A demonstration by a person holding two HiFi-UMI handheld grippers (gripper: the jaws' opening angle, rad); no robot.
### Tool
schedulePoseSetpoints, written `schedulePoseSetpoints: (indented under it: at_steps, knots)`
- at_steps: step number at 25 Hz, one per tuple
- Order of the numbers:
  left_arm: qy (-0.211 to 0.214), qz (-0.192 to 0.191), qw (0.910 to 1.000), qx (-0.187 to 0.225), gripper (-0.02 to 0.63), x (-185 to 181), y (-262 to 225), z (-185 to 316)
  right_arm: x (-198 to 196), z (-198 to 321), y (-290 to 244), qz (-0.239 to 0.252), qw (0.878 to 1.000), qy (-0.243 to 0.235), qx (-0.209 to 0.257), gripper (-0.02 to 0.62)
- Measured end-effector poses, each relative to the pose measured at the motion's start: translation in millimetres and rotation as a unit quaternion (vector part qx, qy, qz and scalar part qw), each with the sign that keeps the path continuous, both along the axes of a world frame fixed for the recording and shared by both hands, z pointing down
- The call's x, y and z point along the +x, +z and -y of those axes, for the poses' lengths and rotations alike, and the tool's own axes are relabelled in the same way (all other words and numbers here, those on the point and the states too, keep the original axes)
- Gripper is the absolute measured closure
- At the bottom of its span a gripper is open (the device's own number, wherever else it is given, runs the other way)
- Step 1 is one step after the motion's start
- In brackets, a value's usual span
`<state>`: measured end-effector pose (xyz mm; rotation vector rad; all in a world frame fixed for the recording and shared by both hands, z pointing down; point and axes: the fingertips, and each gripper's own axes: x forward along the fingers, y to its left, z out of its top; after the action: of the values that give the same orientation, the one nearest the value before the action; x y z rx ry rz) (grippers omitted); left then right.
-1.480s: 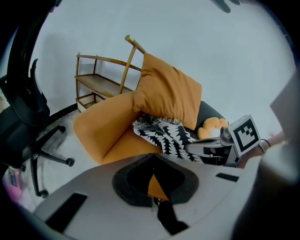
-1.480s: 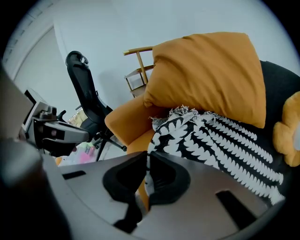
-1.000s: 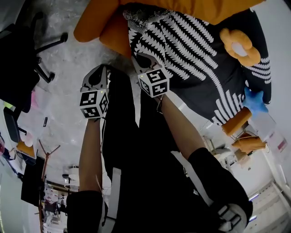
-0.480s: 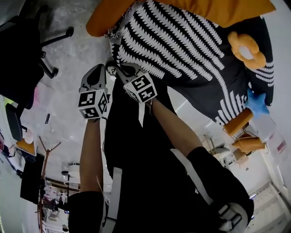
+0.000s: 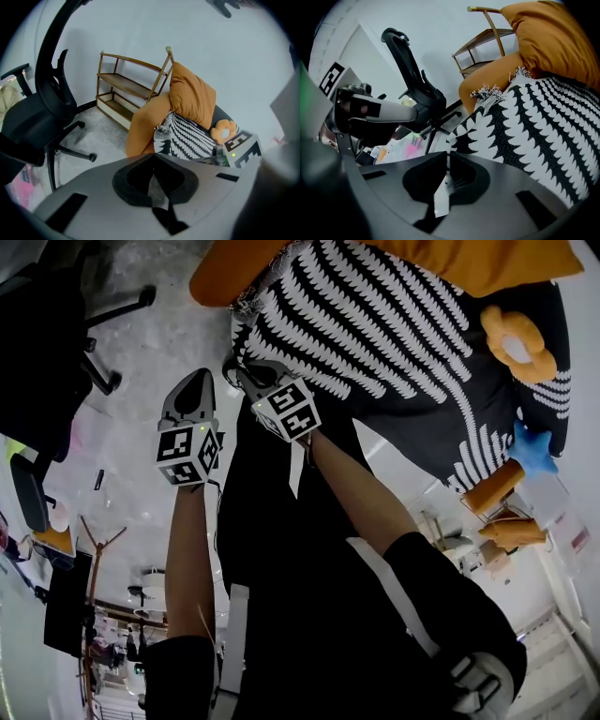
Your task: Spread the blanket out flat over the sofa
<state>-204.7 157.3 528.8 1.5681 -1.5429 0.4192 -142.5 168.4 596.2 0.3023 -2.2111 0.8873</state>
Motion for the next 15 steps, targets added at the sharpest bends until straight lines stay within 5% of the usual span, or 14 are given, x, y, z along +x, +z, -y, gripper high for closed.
schedulePoseSetpoints:
  at_steps: [15]
  knots:
    - [0.026, 0.013, 0.9994, -0.017, 0.584, -24, 13, -11, -19, -2, 65, -0.024, 0.998, 0.044, -0.044, 0.573]
